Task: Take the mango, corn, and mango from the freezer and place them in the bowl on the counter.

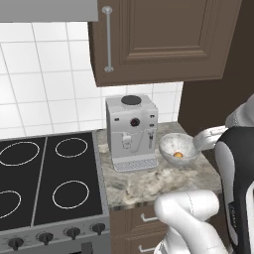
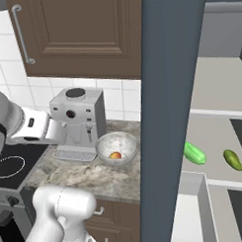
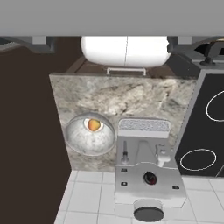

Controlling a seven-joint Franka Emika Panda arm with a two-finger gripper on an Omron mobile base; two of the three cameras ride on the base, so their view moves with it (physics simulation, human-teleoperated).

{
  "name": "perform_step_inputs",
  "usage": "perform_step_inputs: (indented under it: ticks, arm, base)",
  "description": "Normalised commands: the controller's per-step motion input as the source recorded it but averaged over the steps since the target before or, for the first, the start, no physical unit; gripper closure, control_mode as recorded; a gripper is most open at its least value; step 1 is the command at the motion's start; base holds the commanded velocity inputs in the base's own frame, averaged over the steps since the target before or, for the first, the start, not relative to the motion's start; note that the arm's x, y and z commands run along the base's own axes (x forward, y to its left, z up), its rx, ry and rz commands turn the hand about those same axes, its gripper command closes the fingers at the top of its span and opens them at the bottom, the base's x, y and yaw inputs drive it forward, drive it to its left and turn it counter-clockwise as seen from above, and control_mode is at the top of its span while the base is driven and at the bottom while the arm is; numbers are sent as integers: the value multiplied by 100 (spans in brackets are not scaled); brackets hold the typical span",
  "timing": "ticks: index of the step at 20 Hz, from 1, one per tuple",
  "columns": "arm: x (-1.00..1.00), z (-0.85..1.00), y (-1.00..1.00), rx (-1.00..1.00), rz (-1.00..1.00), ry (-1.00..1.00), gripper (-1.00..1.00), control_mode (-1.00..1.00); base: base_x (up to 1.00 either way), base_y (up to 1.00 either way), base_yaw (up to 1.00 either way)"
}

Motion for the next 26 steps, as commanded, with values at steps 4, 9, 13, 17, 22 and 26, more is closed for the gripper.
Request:
perform_step_inputs:
  ticks: [4,9,13,17,22,26]
  arm:
    - [-26,29,0,1,0,0,-100,-100]
    - [-35,7,0,0,-1,-1,-100,-100]
    - [-44,0,0,0,-1,-8,-100,-100]
    - [0,0,0,0,0,0,-100,100]
    - [0,0,0,0,0,0,-100,100]
    - [0,0,0,0,0,0,-100,100]
  base:
    - [0,0,0]
    - [0,0,0]
    - [0,0,0]
    - [-82,5,0]
    - [-100,40,-1]
    - [-94,80,-10]
